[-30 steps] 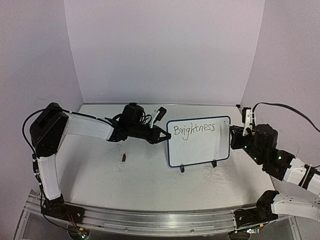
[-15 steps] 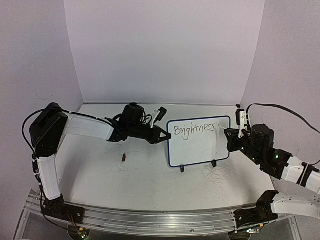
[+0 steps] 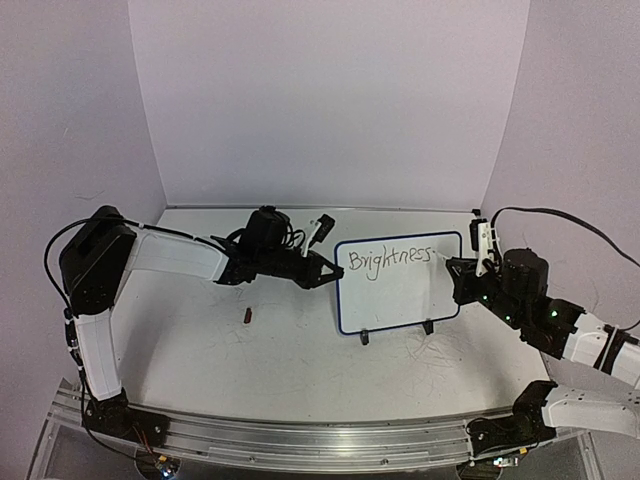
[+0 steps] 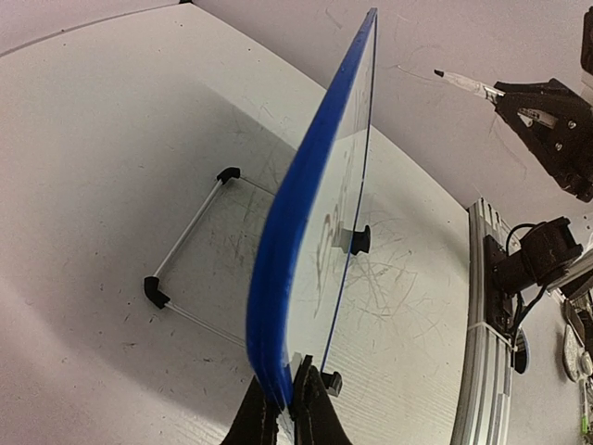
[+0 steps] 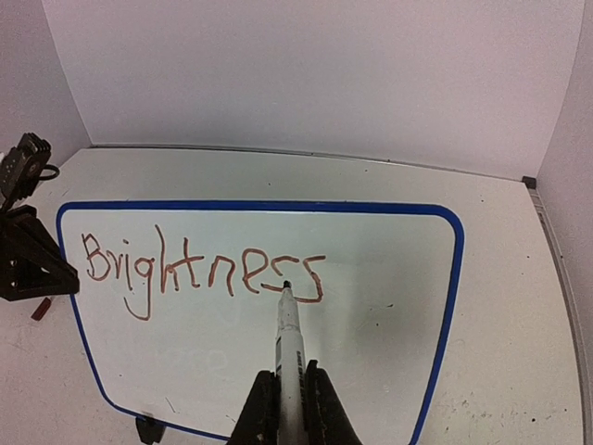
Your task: Write a sentence on the whiteboard
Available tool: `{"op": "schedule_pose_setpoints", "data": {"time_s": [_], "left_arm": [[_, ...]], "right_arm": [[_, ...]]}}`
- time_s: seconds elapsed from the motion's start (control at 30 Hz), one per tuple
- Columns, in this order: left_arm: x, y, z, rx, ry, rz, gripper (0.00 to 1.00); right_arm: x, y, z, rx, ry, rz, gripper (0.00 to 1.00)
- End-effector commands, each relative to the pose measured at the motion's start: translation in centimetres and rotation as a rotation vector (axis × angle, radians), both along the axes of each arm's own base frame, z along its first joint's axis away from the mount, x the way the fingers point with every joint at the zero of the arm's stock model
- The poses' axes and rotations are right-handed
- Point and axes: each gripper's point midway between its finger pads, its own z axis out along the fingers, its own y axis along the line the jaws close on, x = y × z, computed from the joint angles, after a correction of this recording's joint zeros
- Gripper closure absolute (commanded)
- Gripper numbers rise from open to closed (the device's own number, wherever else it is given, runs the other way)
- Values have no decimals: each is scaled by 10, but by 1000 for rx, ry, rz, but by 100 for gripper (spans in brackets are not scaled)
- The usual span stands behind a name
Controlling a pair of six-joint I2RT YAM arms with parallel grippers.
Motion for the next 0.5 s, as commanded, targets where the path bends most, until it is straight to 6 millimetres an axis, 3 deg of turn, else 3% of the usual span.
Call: {"op": "schedule_pose_setpoints", "data": {"time_s": [0.0,0.47], "left_arm": [[12,17,-29,130,-8,98,100],[9,16,-33,143,-17,93,100]], "right_arm": [[1,9,4,14,-19,46,100],[-7,53,3,118,42,210,100]]}}
